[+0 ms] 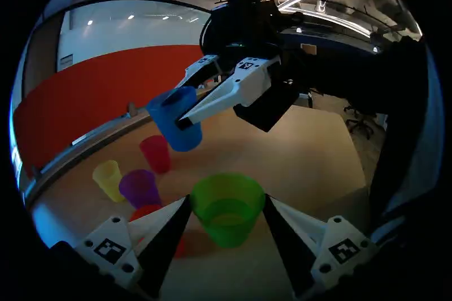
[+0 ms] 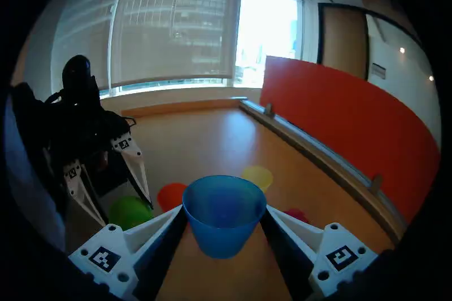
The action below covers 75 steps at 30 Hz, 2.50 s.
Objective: Pour water
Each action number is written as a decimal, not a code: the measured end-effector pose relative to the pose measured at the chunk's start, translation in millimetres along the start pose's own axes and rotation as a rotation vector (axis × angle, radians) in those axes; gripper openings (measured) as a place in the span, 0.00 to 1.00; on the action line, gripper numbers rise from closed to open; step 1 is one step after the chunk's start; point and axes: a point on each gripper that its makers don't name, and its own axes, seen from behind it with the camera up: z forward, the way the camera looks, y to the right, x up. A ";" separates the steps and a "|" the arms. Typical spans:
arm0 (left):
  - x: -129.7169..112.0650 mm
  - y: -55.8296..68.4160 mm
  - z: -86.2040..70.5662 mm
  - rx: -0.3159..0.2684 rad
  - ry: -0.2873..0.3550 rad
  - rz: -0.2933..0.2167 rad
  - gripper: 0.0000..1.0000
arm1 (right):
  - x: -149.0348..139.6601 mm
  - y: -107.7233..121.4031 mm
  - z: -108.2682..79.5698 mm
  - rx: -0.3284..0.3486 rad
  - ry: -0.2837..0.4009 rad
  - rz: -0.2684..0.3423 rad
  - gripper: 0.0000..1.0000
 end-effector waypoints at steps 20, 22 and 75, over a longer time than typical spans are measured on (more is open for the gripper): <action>-26.5 16.8 11.8 -0.026 -0.044 0.015 0.89 | -51.5 -2.3 12.5 0.035 -0.098 -0.012 0.91; -29.2 16.9 12.4 -0.023 -0.045 0.012 0.89 | -54.4 -2.3 13.9 0.037 -0.103 -0.011 0.91; -63.6 8.1 3.9 0.005 -0.069 -0.082 0.99 | -95.9 -24.7 56.6 0.075 -0.155 -0.024 0.91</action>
